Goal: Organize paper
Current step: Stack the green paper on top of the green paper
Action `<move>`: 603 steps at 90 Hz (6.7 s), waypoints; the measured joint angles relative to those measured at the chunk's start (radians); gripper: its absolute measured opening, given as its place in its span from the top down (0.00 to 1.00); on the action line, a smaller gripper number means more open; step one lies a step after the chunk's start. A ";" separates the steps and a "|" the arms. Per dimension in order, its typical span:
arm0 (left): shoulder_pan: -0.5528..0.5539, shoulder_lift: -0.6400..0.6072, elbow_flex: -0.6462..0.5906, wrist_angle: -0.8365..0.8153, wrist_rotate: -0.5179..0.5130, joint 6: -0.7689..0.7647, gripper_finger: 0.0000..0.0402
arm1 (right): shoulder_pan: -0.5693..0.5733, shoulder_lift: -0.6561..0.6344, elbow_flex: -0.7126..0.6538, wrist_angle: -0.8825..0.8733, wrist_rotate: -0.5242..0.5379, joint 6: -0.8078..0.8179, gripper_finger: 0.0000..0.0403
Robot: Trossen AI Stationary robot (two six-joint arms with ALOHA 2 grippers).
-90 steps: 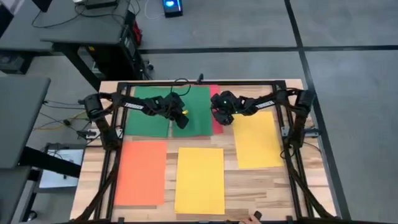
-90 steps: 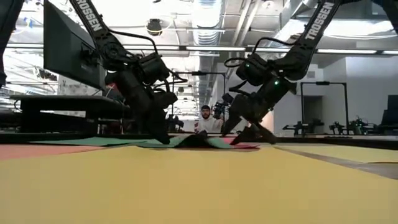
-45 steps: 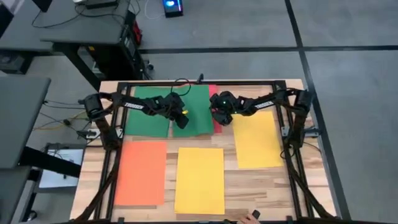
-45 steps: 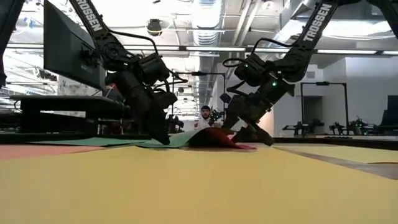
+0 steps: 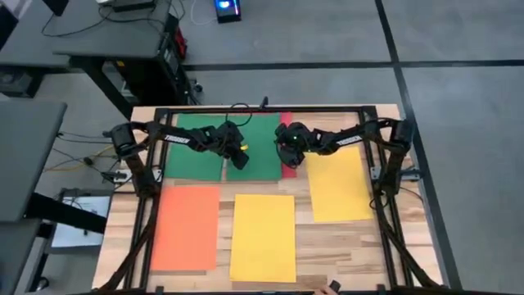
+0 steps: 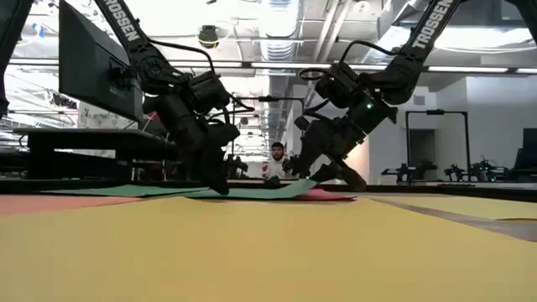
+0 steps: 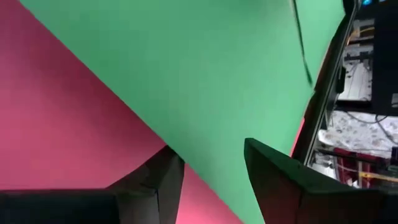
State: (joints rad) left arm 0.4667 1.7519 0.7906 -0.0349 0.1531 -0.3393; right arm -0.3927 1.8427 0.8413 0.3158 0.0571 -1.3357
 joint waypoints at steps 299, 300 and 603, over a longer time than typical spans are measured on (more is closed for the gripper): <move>-0.522 -0.428 -0.001 -0.186 -0.808 0.046 0.93 | 0.107 -0.235 0.246 -0.027 -0.002 0.063 1.00; -0.522 -0.428 -0.001 -0.188 -0.811 0.049 0.95 | 0.107 -0.235 0.247 -0.027 -0.002 0.063 1.00; -0.658 -0.277 0.101 -1.267 -0.644 -0.719 1.00 | 0.006 0.254 0.824 -0.845 -0.277 0.655 0.71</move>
State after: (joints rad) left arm -0.1908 1.4746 0.8914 -1.3016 -0.4909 -1.0585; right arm -0.3870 2.0972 1.6653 -0.5289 -0.2199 -0.6804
